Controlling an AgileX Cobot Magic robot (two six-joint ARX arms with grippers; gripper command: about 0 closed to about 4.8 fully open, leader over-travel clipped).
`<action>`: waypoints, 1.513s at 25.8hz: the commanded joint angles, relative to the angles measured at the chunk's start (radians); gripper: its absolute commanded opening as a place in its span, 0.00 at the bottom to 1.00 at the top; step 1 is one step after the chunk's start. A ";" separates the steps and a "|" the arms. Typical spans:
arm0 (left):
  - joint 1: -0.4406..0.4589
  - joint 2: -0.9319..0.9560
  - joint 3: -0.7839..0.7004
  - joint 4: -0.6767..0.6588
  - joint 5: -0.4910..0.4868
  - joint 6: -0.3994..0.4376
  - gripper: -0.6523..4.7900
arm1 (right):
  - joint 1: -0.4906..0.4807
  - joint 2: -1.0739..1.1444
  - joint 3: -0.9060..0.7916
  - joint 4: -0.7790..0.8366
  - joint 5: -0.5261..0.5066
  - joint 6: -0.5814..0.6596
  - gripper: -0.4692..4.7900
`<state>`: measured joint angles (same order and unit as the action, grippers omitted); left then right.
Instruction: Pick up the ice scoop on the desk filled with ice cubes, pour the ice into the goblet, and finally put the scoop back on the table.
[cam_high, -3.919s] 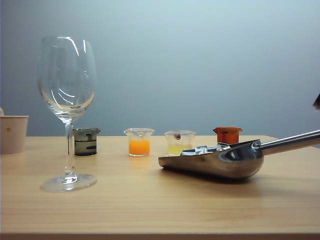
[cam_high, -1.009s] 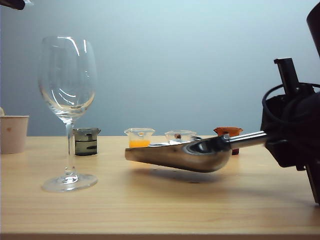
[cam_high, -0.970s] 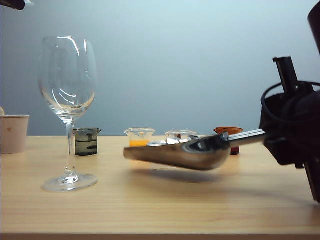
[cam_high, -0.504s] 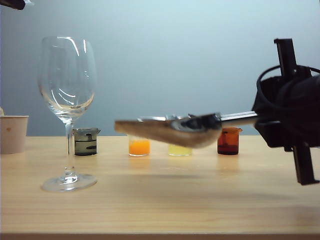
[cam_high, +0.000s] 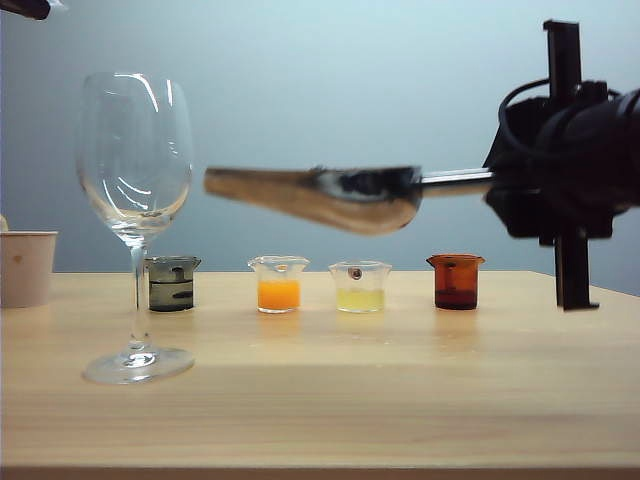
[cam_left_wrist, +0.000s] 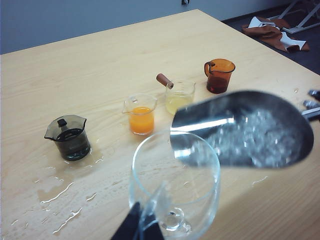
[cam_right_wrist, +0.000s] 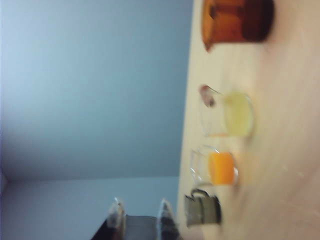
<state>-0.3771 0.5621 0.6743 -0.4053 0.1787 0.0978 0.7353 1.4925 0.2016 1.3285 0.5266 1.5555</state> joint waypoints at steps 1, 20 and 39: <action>0.001 -0.002 0.004 0.008 0.001 0.003 0.11 | -0.027 -0.044 0.021 -0.024 -0.008 0.006 0.08; 0.001 -0.002 0.005 -0.005 0.001 -0.001 0.11 | -0.185 -0.241 0.433 -0.686 -0.349 -0.094 0.08; 0.001 -0.107 0.051 -0.260 -0.074 -0.056 0.11 | -0.375 -0.238 0.713 -1.064 -0.879 -0.185 0.08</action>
<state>-0.3775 0.4500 0.7208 -0.6495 0.1116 0.0521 0.3649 1.2602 0.9001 0.2436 -0.3176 1.3857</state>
